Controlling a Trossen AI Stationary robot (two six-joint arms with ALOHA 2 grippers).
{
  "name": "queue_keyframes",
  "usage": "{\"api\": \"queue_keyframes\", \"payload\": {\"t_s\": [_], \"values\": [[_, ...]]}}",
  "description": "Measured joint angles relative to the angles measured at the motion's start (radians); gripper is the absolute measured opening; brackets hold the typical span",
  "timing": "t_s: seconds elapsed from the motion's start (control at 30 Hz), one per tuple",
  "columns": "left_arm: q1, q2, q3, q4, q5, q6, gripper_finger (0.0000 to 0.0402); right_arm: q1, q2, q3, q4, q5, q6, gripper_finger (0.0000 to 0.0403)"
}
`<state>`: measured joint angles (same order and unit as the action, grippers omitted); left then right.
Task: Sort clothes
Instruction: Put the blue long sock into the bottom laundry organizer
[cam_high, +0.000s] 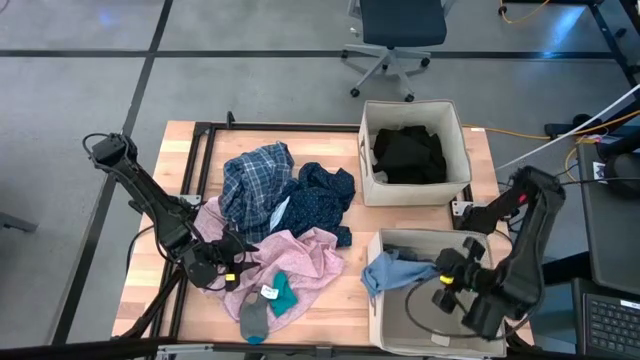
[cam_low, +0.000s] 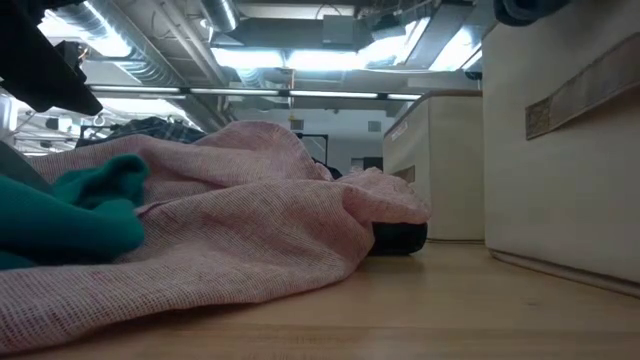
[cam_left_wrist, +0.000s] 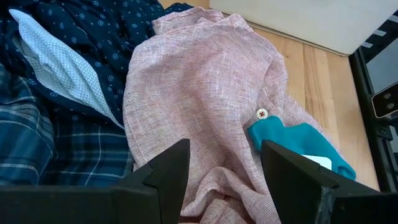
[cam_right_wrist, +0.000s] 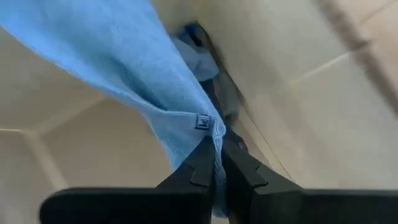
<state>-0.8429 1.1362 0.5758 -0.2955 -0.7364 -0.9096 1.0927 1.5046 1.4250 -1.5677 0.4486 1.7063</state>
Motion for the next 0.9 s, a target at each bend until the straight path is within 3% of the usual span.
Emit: {"api": "queue_keyframes", "payload": {"t_s": [0.2, 0.5, 0.6, 0.67, 0.77, 0.9], "values": [[0.001, 0.000, 0.000, 0.000, 0.000, 0.000, 0.0186, -0.022, 0.099, -0.025, 0.000, -0.115, 0.069, 0.0056], [0.001, 0.000, 0.000, 0.000, 0.000, -0.008, 0.0186, -0.048, 0.107, -0.182, 0.072, -0.478, 0.082, 0.0189], [0.001, 0.000, 0.000, 0.000, 0.000, -0.006, 0.0186, -0.061, 0.104, -0.176, 0.066, -0.532, 0.005, 0.0211], [0.001, 0.000, 0.000, 0.001, 0.000, -0.004, 0.0186, -0.066, 0.099, -0.140, 0.054, -0.504, -0.047, 0.0217], [0.008, 0.001, 0.000, 0.042, 0.000, 0.031, 0.0186, -0.081, 0.089, -0.041, 0.000, -0.380, -0.115, 0.0217], [0.044, 0.026, 0.000, 0.277, 0.002, 0.212, 0.0186, -0.079, 0.071, 0.092, 0.001, -0.030, -0.227, 0.0214]]}}
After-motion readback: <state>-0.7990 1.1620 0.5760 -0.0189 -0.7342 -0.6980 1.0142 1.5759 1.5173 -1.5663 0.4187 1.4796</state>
